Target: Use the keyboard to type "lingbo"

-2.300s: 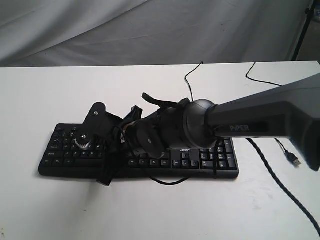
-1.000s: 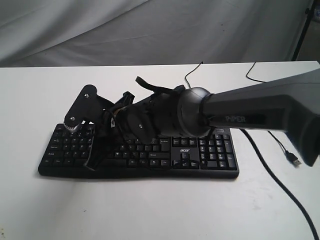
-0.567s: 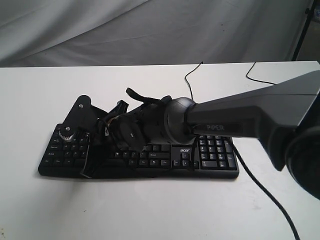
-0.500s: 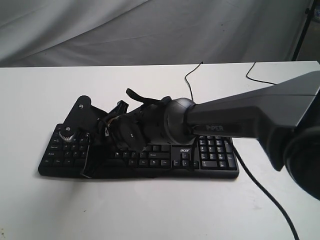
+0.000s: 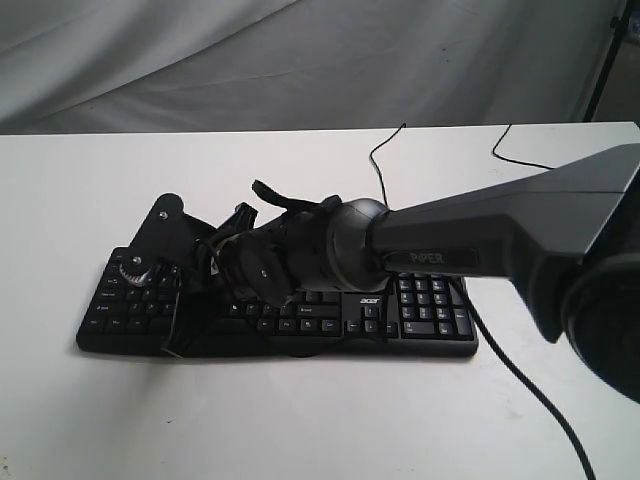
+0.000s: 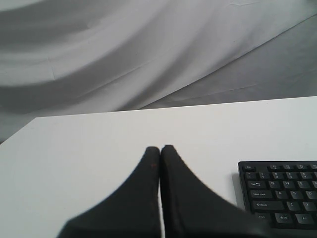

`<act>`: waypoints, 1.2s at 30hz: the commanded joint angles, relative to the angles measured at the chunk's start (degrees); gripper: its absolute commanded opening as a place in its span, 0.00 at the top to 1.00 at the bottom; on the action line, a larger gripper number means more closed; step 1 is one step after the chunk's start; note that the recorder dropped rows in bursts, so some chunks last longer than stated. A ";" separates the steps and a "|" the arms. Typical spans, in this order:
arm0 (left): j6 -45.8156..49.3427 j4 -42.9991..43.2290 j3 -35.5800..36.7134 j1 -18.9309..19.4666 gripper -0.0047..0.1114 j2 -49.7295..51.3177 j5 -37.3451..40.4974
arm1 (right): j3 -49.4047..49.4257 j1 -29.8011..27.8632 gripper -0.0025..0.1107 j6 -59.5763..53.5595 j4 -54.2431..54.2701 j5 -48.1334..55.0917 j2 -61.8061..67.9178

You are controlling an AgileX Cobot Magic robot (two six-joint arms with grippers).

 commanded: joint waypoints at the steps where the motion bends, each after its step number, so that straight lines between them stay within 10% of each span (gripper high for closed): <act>1: -0.16 -0.03 0.29 -0.22 0.95 0.18 -0.24 | -0.18 -0.21 0.98 -0.14 0.68 -1.39 0.91; 36: -0.16 -0.03 0.29 -0.22 0.95 0.18 -0.24 | 4.39 -0.43 0.98 -0.50 -0.02 0.07 -4.38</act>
